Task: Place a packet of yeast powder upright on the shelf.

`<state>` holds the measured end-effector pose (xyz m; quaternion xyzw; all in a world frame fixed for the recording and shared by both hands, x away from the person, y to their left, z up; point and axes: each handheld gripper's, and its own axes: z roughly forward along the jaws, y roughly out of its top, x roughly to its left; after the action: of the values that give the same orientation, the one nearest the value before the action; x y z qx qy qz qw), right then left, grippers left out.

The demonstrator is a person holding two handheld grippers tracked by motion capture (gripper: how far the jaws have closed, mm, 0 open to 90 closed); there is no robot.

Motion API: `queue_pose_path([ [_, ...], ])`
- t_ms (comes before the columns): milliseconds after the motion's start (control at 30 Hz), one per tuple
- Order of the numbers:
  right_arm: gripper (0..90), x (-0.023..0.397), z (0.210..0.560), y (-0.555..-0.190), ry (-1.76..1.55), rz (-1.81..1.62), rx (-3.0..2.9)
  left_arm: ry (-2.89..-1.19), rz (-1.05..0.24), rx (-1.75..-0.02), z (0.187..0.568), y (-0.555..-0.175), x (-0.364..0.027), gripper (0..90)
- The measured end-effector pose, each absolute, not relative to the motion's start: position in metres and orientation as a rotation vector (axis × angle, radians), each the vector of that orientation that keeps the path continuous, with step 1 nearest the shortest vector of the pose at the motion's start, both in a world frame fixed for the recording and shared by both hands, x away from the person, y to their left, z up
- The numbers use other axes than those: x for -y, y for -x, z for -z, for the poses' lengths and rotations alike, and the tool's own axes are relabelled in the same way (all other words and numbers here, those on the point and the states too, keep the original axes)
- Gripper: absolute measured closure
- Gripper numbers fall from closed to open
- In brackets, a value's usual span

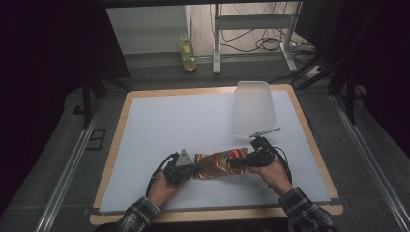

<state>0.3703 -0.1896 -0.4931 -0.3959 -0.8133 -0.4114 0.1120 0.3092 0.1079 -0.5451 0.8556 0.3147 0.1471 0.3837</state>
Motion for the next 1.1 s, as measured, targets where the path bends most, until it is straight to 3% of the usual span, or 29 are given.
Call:
queue_pose_path([
  [133, 72.9, 0.190, 0.491, -0.369, 1.155, 1.222, 2.369, -2.172, -0.375, -0.811, 0.545, -0.309, -0.109, 85.8],
  [500, 78.6, 0.190, 0.482, -0.367, 1.122, 1.266, 2.353, -2.139, -0.354, -0.810, 0.540, -0.308, -0.116, 77.1],
  [767, 79.0, 0.192, 0.470, -0.366, 1.076, 1.289, 2.411, -2.150, -0.389, -0.783, 0.537, -0.304, -0.112, 66.3],
  [1100, 79.1, 0.201, 0.452, -0.365, 1.045, 1.322, 2.507, -2.143, -0.450, -0.792, 0.534, -0.301, -0.116, 45.4],
])
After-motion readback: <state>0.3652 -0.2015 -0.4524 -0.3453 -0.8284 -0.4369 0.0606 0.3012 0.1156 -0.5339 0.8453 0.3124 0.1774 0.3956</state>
